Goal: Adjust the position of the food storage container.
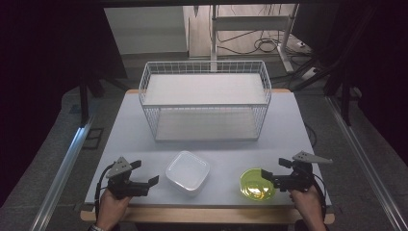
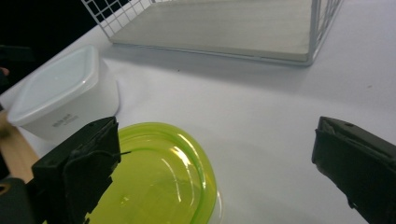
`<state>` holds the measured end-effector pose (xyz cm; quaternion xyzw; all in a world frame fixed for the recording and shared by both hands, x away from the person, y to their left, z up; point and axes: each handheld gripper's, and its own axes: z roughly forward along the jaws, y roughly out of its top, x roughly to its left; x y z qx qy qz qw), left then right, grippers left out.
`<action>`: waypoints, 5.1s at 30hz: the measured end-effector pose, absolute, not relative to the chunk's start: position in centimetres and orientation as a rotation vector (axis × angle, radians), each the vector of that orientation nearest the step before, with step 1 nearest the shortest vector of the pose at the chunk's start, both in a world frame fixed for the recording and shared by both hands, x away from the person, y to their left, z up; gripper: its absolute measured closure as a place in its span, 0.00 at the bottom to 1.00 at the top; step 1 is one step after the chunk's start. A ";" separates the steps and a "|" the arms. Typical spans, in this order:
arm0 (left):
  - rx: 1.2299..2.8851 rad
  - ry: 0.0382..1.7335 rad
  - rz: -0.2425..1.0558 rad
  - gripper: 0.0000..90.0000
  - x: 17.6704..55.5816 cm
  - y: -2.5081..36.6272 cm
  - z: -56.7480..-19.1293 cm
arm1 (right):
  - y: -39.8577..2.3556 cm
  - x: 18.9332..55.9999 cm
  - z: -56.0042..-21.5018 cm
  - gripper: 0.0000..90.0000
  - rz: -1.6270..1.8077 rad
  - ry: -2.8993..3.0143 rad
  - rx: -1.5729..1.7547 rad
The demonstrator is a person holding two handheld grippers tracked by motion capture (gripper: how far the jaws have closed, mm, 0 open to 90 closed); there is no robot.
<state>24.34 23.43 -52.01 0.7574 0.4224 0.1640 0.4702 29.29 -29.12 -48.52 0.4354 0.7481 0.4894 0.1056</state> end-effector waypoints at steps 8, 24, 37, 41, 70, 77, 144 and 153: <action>1.905 1.021 0.399 0.05 24.3 22.9 -52.1 | -28.5 29.3 -48.8 0.00 1.354 2.204 1.284; 1.875 1.027 0.384 0.05 24.4 23.4 -52.2 | -27.5 27.9 -47.2 0.39 1.297 2.298 1.209; 1.876 1.027 0.393 0.05 24.4 23.4 -52.3 | -24.3 24.8 -45.7 1.00 1.271 2.514 0.932; 1.879 1.028 0.393 0.05 24.4 23.4 -52.3 | -23.6 24.2 -45.7 1.00 1.267 2.573 0.875; 1.915 1.033 0.405 0.06 24.5 23.0 -52.5 | -22.7 24.6 -47.8 1.00 1.119 2.689 0.849; 1.929 1.034 0.408 0.06 24.6 23.0 -52.6 | -23.7 25.7 -47.8 1.00 1.116 2.659 0.907; 2.082 1.039 0.303 0.94 27.0 19.2 -52.9 | -21.8 27.5 -47.9 1.00 1.140 2.563 0.947; 2.113 0.984 0.260 0.95 26.2 17.2 -52.8 | -20.0 27.6 -48.6 1.00 1.163 2.621 0.952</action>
